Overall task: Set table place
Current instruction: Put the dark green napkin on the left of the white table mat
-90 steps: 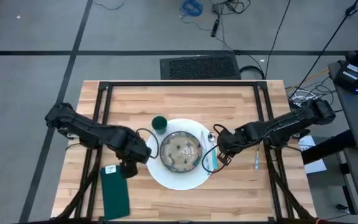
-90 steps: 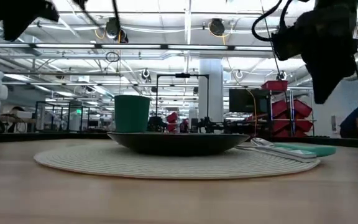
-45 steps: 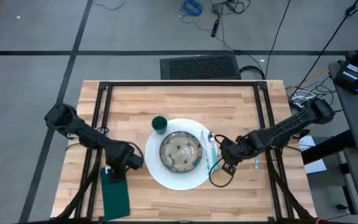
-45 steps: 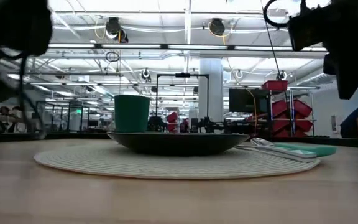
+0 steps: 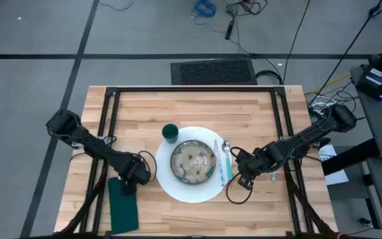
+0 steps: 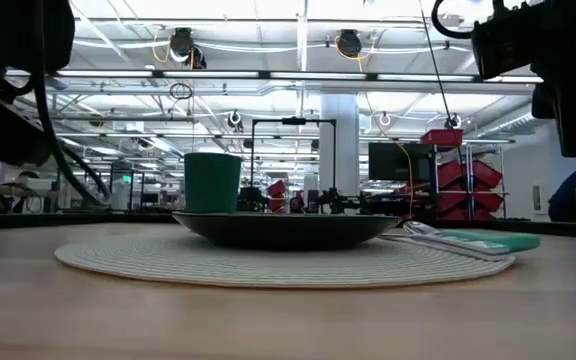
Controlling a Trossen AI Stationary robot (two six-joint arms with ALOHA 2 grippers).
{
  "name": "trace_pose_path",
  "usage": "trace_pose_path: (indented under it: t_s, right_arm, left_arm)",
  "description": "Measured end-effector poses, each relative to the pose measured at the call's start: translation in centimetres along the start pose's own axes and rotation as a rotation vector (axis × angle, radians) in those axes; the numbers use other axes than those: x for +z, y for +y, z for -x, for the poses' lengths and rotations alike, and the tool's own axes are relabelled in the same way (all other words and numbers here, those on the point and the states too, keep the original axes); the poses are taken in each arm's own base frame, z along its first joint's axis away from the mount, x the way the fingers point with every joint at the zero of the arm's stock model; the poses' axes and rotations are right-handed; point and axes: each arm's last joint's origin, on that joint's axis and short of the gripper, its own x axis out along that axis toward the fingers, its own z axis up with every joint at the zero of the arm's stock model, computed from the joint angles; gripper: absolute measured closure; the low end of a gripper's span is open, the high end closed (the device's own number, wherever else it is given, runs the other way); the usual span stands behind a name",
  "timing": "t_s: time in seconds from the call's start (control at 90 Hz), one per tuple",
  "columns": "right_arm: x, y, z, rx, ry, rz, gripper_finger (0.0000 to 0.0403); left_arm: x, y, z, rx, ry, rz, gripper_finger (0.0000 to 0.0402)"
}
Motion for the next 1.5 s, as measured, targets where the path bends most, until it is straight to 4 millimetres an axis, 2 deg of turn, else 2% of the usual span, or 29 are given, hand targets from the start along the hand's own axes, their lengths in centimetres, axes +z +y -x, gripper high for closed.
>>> trace_pose_path:
  t_s: [0.444, 0.6, 0.7, 0.833, 0.889, 1.022, 1.278, 1.4, 1.5]
  right_arm:
    - [0.7, -0.4, 0.0, -0.002, -0.01, -0.026, 0.0403]
    - [0.7, -0.4, 0.0, -0.002, -0.01, -0.023, 0.0403]
    - [0.7, -0.4, 0.0, -0.001, -0.013, -0.023, 0.0403]
    - [0.7, -0.4, -0.1, -0.001, -0.017, -0.025, 0.0403]
    - [0.8, -0.4, -0.1, 0.0, -0.019, -0.014, 0.0403]
    - [1.0, -0.5, -0.1, -0.002, -0.021, -0.013, 0.0403]
    - [1.8, -0.8, -0.1, 0.009, -0.038, -0.019, 0.0403]
    - [1.9, -0.7, -0.1, 0.014, -0.045, -0.019, 0.0403]
    - [2.0, -0.8, -0.1, 0.015, -0.049, -0.003, 0.0403]
  left_arm:
    - [-0.1, 0.0, -0.1, 0.094, -0.083, -0.033, 0.0216]
    - [-0.2, 0.1, -1.0, 0.047, -0.085, -0.021, 0.0223]
    - [-0.3, 0.4, -1.6, 0.026, -0.073, 0.037, 0.0259]
    - [-0.3, 0.2, -1.5, -0.009, -0.05, 0.044, 0.0363]
    - [-0.2, 0.0, -1.2, -0.011, -0.048, 0.043, 0.0385]
    - [0.4, -0.9, 0.1, -0.037, -0.072, 0.044, 0.0395]
    - [1.7, -3.7, 6.1, -0.139, -0.16, 0.062, 0.0398]
    - [2.5, -4.9, 8.4, -0.228, -0.263, 0.06, 0.0399]
    - [3.7, -4.8, 9.2, -0.236, -0.393, 0.079, 0.0399]
